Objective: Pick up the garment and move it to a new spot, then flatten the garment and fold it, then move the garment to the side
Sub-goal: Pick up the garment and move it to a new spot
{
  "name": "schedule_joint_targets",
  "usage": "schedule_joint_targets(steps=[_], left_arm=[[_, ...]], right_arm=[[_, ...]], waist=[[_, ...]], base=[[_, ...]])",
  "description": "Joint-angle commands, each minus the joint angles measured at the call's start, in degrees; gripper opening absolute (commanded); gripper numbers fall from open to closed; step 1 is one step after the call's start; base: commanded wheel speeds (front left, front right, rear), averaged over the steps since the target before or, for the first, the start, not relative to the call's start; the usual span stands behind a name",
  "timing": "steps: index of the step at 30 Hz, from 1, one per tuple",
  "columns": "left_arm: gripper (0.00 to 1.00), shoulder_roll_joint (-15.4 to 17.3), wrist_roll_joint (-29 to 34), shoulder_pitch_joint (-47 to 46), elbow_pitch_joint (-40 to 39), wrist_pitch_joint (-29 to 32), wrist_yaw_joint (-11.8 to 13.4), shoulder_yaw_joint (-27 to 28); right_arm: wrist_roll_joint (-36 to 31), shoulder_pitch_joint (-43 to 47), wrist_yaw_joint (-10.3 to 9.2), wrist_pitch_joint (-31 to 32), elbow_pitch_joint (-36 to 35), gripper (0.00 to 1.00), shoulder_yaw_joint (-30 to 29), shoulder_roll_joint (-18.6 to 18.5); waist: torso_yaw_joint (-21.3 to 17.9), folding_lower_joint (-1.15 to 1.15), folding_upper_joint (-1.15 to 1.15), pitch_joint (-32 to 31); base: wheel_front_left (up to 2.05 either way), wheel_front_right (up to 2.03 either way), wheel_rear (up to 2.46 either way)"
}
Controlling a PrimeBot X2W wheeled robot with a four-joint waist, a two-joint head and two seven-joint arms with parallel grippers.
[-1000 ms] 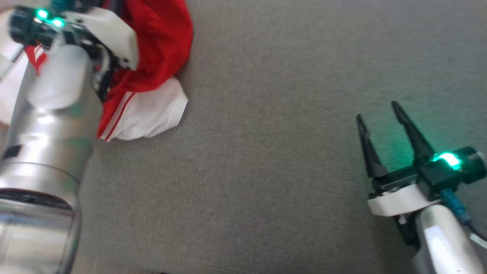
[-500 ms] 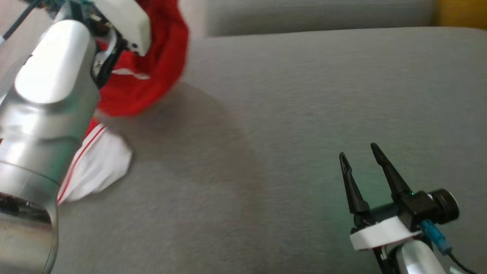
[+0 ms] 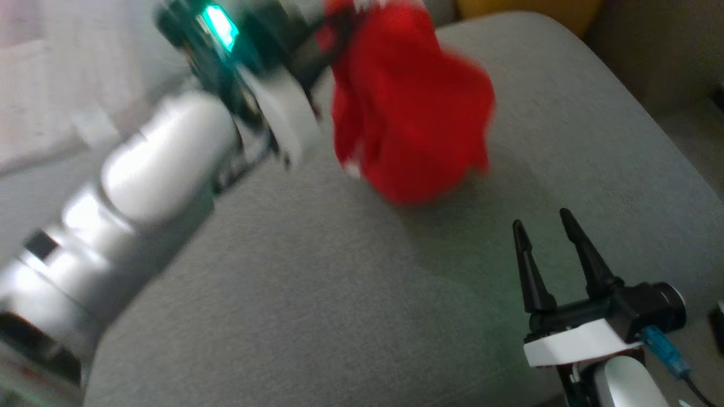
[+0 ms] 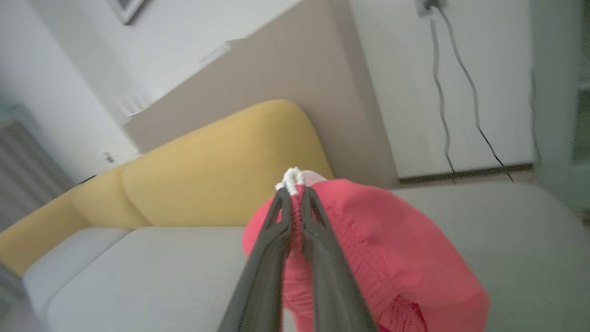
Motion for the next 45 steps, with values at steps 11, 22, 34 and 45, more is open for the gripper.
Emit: schedule_joint_targets(steps=[11,22,34,45], left_arm=[[0.00,-4.13,11.42,19.22,8.39,-14.23,9.56,-10.76],[1.00,-7.51,8.57,36.00,0.52,-18.00,20.77,3.13],[1.00,-10.94,13.30,60.95,-18.43,-18.02,24.34,30.42],[1.00,-14.99,24.23,71.52,-21.71,-18.02,18.46,38.49]], right_arm=[[2.30,-3.68,0.37,-0.14,-2.28,1.00,-0.49,0.10],[0.58,-0.15,0.37,-0.14,-1.03,1.00,-3.53,0.10],[3.60,4.67,0.37,-0.14,0.58,1.00,-7.26,0.10],[3.29,7.73,0.37,-0.14,0.76,1.00,-6.26,0.10]], waist=[[-2.21,0.01,-0.01,8.04],[9.00,0.01,-0.01,0.94],[18.59,0.01,-0.01,-5.09],[19.59,0.01,-0.01,-6.32]], base=[[0.00,0.00,0.00],[0.00,0.00,0.00],[0.00,0.00,0.00],[0.00,0.00,0.00]])
